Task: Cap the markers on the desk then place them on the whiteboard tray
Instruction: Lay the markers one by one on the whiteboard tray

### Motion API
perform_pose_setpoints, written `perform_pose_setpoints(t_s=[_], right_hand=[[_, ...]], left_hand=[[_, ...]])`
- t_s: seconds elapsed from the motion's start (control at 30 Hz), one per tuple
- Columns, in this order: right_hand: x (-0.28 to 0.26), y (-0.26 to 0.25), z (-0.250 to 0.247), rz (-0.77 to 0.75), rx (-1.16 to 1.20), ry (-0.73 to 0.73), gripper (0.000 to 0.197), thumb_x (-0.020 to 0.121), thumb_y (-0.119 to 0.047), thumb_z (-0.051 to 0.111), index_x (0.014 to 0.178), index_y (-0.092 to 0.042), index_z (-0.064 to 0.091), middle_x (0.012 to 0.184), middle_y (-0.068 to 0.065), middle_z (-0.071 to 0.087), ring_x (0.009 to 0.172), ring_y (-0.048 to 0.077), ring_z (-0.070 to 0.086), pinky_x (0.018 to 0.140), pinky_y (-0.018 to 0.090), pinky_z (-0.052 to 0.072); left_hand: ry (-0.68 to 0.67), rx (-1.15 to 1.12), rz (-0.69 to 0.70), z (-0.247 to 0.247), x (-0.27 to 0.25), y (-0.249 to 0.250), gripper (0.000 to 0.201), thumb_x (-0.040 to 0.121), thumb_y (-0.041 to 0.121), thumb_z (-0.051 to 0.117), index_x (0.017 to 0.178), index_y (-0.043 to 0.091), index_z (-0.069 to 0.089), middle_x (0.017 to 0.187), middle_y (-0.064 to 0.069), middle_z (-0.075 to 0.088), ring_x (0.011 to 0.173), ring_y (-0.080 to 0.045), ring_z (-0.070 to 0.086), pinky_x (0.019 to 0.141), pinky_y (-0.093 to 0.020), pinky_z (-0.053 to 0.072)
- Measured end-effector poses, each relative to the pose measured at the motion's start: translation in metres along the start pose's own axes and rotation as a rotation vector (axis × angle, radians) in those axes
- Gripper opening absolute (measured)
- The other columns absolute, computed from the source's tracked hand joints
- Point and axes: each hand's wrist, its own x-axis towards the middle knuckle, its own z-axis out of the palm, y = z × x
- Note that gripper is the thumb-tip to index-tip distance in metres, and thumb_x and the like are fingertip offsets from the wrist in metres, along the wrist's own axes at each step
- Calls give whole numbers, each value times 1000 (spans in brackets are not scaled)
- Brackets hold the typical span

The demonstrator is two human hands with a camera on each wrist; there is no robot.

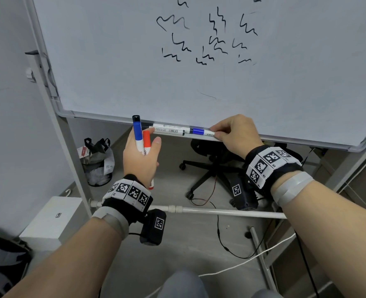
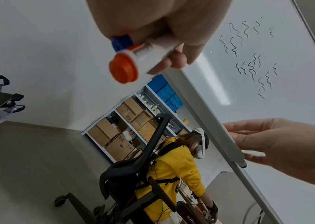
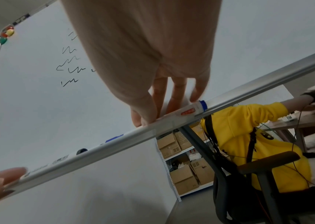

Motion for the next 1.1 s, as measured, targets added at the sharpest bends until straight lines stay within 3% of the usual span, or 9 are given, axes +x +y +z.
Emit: perform_pose_setpoints(t_s=[0.13, 0.27, 0.37, 0.47, 0.6, 0.77, 0.83, 0.93, 1.1], right_hand=[[-3, -2, -1, 21, -81, 62, 18, 93, -25, 71, 98, -39, 82, 94, -13, 76, 106, 15, 64, 94, 35, 31], [-7, -5, -5, -58, 63, 171, 18, 93, -20, 71, 100, -31, 82, 93, -13, 73, 97, 14, 68, 101, 41, 50], [-10, -10, -12, -131, 237, 276, 34, 91, -5, 58, 103, -27, 81, 107, -3, 74, 83, 7, 64, 87, 24, 56], [-15, -11, -16, -155, 165, 146, 33, 88, -7, 60, 107, -27, 78, 108, -7, 68, 74, 3, 58, 74, 9, 43], [-21, -2, -16, -97, 14, 0, 27, 91, -5, 66, 107, -22, 80, 102, -6, 73, 84, 8, 61, 86, 17, 50], [-22, 2, -20, -93, -22, -58, 27, 96, -6, 65, 110, -21, 82, 109, -2, 79, 84, 2, 60, 67, -12, 31], [-22, -1, -21, -86, -30, -77, 28, 97, -8, 62, 111, -22, 82, 114, -2, 78, 95, 6, 64, 79, -9, 34], [-22, -3, -18, -65, -44, -97, 33, 97, -10, 57, 114, -24, 81, 122, -1, 77, 122, 20, 63, 107, 20, 44], [-22, -2, -12, -46, -7, -135, 34, 99, -14, 57, 126, -21, 76, 129, -2, 74, 129, 20, 61, 105, 17, 38]], left_hand=[[2, -3, 7, -2, -1, 3, 27, 93, 28, 66, 120, 31, 65, 84, 1, 59, 59, -21, 60, 47, -15, 48], [42, -22, 36, -1, -3, 10, 23, 91, 32, 69, 114, 32, 66, 123, -6, 56, 65, -19, 62, 49, -16, 51], [47, -25, 24, 3, -9, 21, 21, 88, 41, 74, 99, 28, 62, 122, -7, 51, 65, -21, 65, 51, -18, 54], [16, 34, 38, 11, -15, 24, 29, 89, 42, 74, 109, 24, 61, 127, 0, 43, 68, -15, 65, 64, -27, 62], [28, 154, 66, 13, -13, 16, 31, 90, 31, 74, 118, 24, 64, 140, 1, 34, 84, 11, 59, 84, -6, 50], [43, 121, 45, 13, -9, 15, 20, 88, 32, 72, 105, 38, 62, 143, 7, 33, 86, -10, 67, 87, -42, 61], [18, 105, 68, 14, -7, 16, 22, 88, 32, 72, 106, 41, 63, 143, 11, 32, 88, -15, 68, 84, -43, 62], [-20, 120, 80, 17, -6, 11, 26, 88, 33, 71, 111, 42, 64, 147, 14, 30, 93, -17, 68, 85, -43, 61], [-8, 160, 41, 14, -2, 3, 27, 88, 37, 68, 113, 46, 61, 154, 11, 28, 100, -14, 67, 85, -46, 61]])
